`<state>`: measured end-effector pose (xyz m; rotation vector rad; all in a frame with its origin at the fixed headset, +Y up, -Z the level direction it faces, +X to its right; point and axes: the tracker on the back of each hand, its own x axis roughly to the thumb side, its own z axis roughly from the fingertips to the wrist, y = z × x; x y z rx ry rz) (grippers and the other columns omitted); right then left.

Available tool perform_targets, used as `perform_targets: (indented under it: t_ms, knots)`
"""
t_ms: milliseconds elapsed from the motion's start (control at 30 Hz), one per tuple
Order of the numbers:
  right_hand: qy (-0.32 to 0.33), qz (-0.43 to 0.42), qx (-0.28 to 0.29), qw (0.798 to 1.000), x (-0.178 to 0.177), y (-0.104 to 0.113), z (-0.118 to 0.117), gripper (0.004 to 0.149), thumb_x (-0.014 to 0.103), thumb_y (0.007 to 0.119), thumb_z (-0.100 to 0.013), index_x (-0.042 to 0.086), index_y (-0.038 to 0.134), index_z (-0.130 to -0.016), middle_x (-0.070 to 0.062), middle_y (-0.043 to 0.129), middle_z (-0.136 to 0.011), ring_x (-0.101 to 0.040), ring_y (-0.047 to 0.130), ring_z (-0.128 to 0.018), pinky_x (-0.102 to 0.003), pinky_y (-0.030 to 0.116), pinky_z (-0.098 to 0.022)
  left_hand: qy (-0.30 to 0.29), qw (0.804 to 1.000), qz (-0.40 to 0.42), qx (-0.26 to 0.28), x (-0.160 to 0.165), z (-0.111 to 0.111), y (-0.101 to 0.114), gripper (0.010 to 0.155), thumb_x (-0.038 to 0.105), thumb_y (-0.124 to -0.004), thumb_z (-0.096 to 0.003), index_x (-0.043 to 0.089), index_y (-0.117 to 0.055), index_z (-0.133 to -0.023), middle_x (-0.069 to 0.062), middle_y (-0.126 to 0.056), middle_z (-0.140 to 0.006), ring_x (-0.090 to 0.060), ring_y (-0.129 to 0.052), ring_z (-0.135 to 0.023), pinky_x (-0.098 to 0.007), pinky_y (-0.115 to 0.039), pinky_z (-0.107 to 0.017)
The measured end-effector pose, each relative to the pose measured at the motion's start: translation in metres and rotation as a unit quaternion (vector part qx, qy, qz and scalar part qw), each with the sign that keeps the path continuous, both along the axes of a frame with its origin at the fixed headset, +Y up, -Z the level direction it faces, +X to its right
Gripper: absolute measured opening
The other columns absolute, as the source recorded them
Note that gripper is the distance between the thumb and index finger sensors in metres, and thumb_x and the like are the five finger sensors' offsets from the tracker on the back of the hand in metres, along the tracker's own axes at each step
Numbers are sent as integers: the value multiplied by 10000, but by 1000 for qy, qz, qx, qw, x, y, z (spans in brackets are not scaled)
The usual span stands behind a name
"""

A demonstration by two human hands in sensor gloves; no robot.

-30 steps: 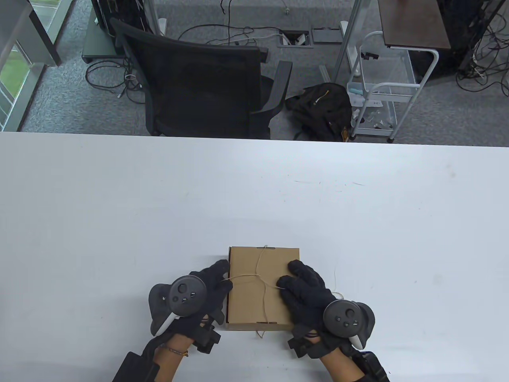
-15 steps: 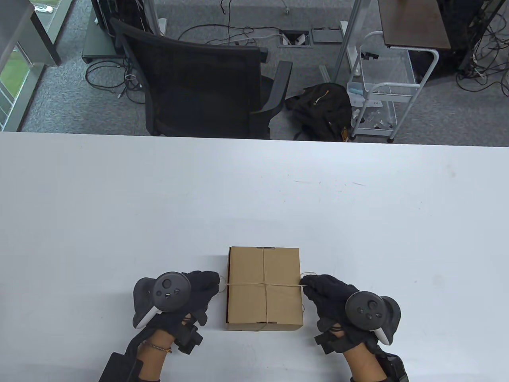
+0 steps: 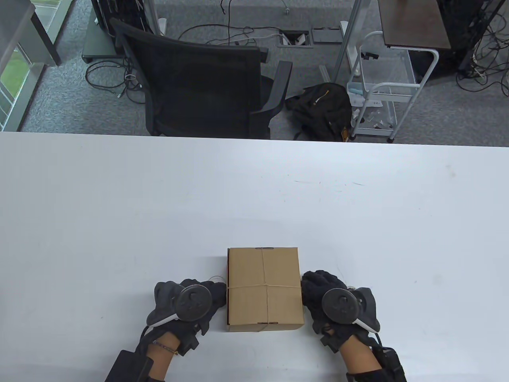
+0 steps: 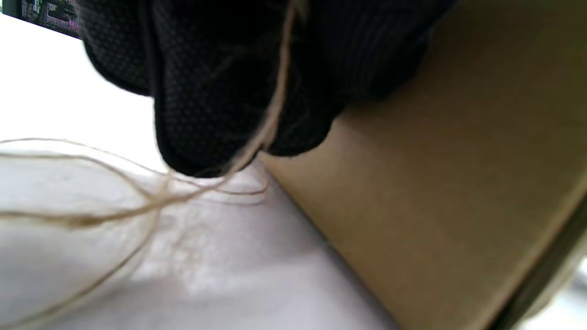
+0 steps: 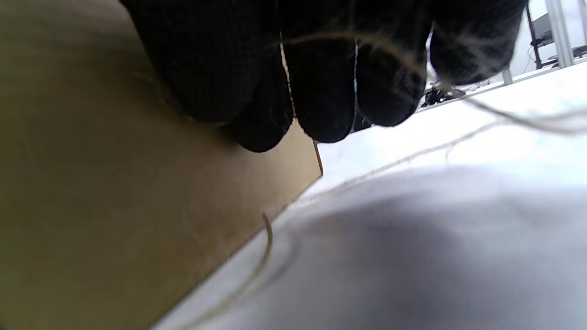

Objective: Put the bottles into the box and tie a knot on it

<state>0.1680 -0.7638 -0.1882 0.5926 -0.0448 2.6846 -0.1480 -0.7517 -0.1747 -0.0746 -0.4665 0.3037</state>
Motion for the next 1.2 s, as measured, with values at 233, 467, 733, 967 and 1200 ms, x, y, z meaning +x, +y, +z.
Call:
perform_targets:
  t_ms: [233, 467, 733, 967, 1200]
  knots:
    - [30, 90, -9, 995, -16, -10, -2, 418, 259, 847, -437, 44, 943, -783, -227, 805, -970, -537, 670, -879, -696, 570, -626, -1, 996, -93, -10, 12, 0, -12, 476, 390, -889, -463, 157, -944, -874, -103, -1048, -796, -377, -1084, -644, -632, -774, -617]
    - [-5, 9, -32, 999, -9, -3, -2, 417, 222, 847, -417, 5, 949, -758, -226, 790, -979, -539, 665, -881, -714, 529, -630, 39, 999, -11, -36, 2, -6, -7, 464, 373, -861, -469, 168, -933, -879, -96, -1009, -806, -354, -1058, -646, -620, -785, -598]
    - [-89, -309, -132, 938, 28, 0, -8, 416, 237, 802, -453, -3, 888, -781, -287, 648, -1034, -574, 607, -881, -714, 531, -619, 98, 971, 209, -65, -13, -10, 15, 466, 391, -807, -511, 177, -865, -921, -115, -908, -906, -387, -972, -744, -645, -736, -627]
    - [-76, -381, -155, 908, 23, 1, -6, 419, 251, 745, -476, -17, 801, -793, -305, 786, -929, -540, 792, -779, -692, 647, -572, 121, 954, 260, -85, -16, -13, 12, 473, 374, -760, -528, 162, -815, -947, -165, -773, -1033, -451, -861, -869, -646, -716, -635]
    - [-99, -374, -162, 908, 24, 7, -6, 411, 305, 741, -486, 21, 817, -774, -304, 881, -778, -431, 959, -586, -597, 803, -457, 121, 912, 344, -190, -22, -17, 4, 477, 383, -743, -546, 99, -784, -928, -319, -780, -1057, -482, -1016, -729, -527, -916, -502]
